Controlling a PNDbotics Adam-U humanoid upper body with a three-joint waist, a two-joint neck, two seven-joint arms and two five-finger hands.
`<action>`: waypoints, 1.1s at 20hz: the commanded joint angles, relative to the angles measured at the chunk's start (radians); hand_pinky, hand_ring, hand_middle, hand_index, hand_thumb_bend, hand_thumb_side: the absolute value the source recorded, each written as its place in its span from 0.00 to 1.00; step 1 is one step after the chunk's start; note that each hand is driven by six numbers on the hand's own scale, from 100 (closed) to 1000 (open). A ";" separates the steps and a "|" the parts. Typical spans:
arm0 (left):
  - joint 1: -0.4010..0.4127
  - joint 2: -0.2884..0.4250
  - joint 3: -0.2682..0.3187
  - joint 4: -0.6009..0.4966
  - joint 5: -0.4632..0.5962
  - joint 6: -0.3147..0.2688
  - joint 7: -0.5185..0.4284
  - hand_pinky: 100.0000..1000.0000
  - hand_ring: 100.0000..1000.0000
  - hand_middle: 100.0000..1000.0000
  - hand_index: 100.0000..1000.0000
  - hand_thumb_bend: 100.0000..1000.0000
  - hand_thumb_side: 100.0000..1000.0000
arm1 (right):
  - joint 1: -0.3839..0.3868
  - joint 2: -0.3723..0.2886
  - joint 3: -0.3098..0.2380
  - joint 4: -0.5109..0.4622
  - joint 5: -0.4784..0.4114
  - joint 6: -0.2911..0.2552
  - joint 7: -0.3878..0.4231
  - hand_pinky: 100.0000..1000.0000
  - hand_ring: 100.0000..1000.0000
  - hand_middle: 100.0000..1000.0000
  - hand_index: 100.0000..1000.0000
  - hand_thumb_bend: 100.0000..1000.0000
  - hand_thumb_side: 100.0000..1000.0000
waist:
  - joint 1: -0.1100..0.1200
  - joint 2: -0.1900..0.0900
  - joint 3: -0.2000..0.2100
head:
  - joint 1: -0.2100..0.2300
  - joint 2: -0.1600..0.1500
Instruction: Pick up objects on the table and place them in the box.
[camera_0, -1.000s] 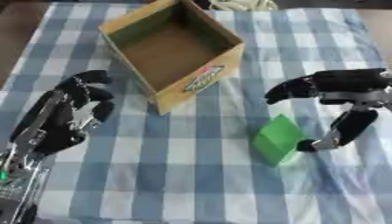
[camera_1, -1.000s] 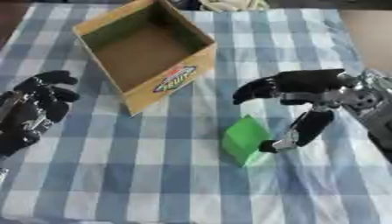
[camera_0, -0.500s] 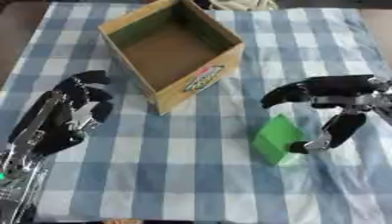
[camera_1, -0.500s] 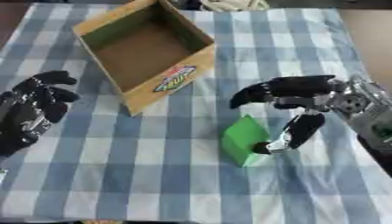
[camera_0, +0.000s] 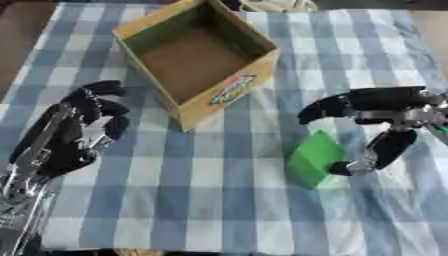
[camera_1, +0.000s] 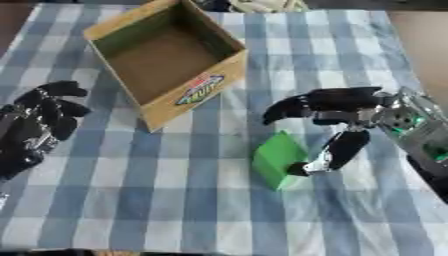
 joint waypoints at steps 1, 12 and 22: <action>-0.009 0.015 0.006 -0.013 0.002 -0.002 -0.003 0.75 0.66 0.73 0.85 0.45 0.49 | -0.007 -0.036 -0.014 -0.035 -0.001 -0.039 0.036 0.87 0.91 0.92 0.95 0.33 0.54 | 0.000 -0.014 -0.001 | 0.003 -0.006; -0.008 0.018 0.007 -0.013 0.001 -0.002 -0.002 0.76 0.66 0.73 0.85 0.45 0.49 | 0.018 -0.072 -0.026 -0.103 -0.031 -0.015 0.043 0.87 0.91 0.92 0.95 0.33 0.55 | -0.003 -0.014 -0.005 | 0.007 -0.005; -0.009 0.016 0.006 -0.013 0.002 -0.003 -0.003 0.76 0.66 0.73 0.85 0.45 0.50 | 0.028 -0.054 -0.013 -0.058 -0.010 -0.018 0.053 0.86 0.91 0.92 0.95 0.33 0.56 | 0.001 -0.012 -0.003 | 0.004 -0.006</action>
